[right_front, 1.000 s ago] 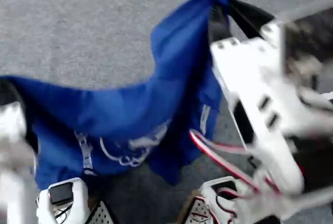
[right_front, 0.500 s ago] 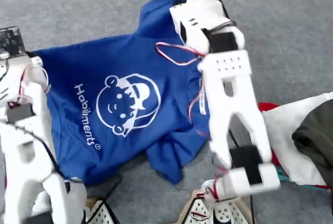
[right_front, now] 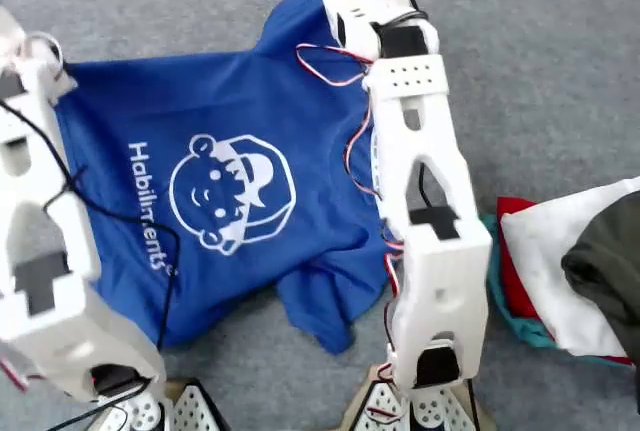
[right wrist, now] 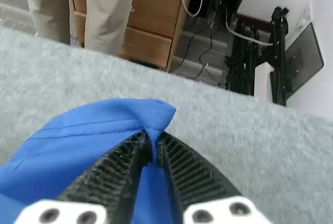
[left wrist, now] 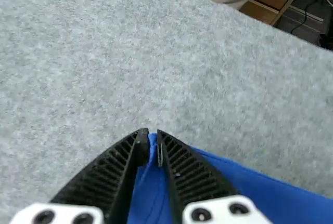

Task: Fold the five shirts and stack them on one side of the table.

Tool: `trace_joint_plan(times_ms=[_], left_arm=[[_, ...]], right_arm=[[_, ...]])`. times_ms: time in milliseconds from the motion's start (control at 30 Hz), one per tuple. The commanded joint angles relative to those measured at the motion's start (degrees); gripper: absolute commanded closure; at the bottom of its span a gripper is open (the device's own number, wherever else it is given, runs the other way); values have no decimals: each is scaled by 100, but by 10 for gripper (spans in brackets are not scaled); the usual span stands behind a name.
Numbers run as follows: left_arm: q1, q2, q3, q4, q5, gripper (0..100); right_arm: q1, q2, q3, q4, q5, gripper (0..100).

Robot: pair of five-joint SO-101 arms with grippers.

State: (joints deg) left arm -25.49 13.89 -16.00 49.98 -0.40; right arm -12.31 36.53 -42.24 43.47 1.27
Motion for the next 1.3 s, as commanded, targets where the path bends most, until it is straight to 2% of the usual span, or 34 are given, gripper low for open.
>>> trace_joint_plan(times_ms=[0,167,367,533,767,867,1067,1267], left_arm=[[264,787,-2356,1011,123,981],[501,1886,-4334,1785,123,981],[615,2853,-5925,2048,123,981],[607,3257,-6558,2312,79,981],[484,3363,-6822,2725,79,981],[404,3327,-6919,3165,70,981],[492,3380,-7508,4888,-668,981],[316,3336,-7578,5081,-668,981]], right_arm=[[66,523,-1437,-149,9,995],[57,1235,-2782,70,0,995],[31,1798,-4022,-255,0,995],[4,1903,-4259,-369,35,995],[48,1991,-4119,-193,18,995],[-4,1877,-4312,536,44,995],[-119,1763,-5024,2145,53,995],[-92,1437,-5332,4044,53,994]])
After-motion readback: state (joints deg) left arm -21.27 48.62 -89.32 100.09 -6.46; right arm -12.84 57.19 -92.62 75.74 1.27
